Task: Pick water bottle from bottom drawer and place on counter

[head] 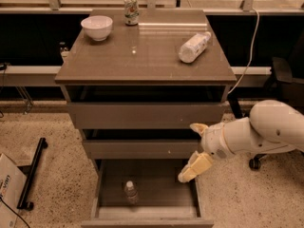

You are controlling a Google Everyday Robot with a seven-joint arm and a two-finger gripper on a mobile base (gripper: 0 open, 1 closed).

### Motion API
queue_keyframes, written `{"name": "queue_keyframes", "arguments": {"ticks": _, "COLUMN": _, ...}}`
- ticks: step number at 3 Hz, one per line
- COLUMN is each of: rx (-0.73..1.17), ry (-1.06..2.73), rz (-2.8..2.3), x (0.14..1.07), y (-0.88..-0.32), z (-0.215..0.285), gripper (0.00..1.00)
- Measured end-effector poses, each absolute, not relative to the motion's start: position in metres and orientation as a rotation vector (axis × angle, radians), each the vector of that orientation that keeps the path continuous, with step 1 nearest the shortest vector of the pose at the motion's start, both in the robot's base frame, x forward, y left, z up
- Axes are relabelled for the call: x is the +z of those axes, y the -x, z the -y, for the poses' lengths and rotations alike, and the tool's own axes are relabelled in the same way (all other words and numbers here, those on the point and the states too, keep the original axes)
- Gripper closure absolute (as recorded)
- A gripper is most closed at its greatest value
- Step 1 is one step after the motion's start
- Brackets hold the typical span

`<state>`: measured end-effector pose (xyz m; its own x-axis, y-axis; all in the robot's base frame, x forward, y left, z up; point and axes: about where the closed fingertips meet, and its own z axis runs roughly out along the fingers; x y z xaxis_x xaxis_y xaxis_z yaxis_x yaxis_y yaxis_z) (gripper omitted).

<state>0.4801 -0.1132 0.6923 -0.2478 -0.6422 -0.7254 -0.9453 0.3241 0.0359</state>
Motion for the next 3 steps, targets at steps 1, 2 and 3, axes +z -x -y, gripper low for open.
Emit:
{"name": "queue_keyframes", "arguments": {"ticks": 1, "rx": 0.616, "ry": 1.372, "rz": -1.993, "x": 0.6357, "y": -0.4918, "z": 0.1214, "gripper": 0.0}}
{"name": "queue_keyframes", "arguments": {"ticks": 2, "rx": 0.621, "ry": 1.37, "rz": -1.994, "x": 0.6315, "y": -0.4922, "z": 0.1211, "gripper": 0.0}}
{"name": "queue_keyframes", "arguments": {"ticks": 3, "rx": 0.61, "ry": 1.373, "rz": -2.011, "x": 0.6271, "y": -0.4929, "z": 0.1182, "gripper": 0.0}}
